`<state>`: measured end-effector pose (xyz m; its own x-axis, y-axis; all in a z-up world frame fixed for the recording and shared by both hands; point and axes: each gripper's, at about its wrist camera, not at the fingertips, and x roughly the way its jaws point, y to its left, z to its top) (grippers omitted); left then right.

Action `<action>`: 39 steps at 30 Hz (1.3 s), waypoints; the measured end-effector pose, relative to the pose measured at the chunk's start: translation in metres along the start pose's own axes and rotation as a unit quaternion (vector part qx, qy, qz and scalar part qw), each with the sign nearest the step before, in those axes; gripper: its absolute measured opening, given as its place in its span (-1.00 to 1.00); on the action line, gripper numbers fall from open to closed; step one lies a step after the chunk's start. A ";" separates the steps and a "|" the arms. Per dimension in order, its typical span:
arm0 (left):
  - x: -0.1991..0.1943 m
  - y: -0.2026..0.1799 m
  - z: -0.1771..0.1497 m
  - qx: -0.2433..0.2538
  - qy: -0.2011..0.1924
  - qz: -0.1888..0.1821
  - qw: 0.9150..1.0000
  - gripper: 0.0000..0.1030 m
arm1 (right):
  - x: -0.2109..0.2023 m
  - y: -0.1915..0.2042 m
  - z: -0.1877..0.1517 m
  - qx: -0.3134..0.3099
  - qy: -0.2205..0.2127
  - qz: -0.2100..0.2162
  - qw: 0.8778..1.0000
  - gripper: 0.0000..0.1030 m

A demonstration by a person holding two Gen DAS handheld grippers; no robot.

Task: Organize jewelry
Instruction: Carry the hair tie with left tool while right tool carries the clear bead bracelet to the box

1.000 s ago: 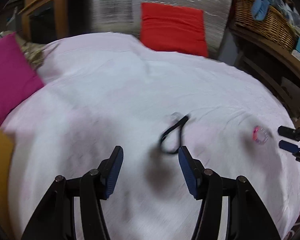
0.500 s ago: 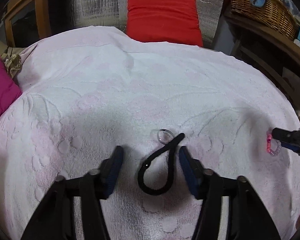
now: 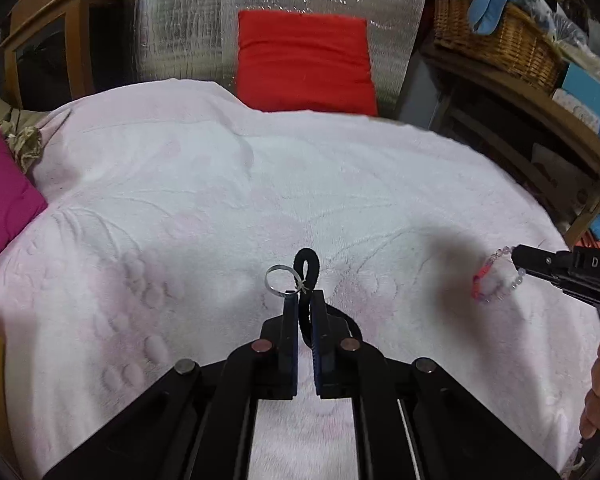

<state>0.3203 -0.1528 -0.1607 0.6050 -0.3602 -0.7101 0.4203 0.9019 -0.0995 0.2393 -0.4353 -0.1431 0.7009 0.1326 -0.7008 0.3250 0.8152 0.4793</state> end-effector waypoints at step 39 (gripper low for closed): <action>-0.280 0.285 -0.142 -0.157 -0.048 0.185 0.969 -0.89 | -0.022 0.417 -0.186 -0.277 0.094 0.236 0.927 -0.82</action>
<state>0.1744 0.2385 -0.0894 0.7418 -0.0052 -0.6706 -0.0542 0.9962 -0.0677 0.2413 0.0071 -0.0263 0.5418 0.6011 -0.5875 -0.4022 0.7992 0.4467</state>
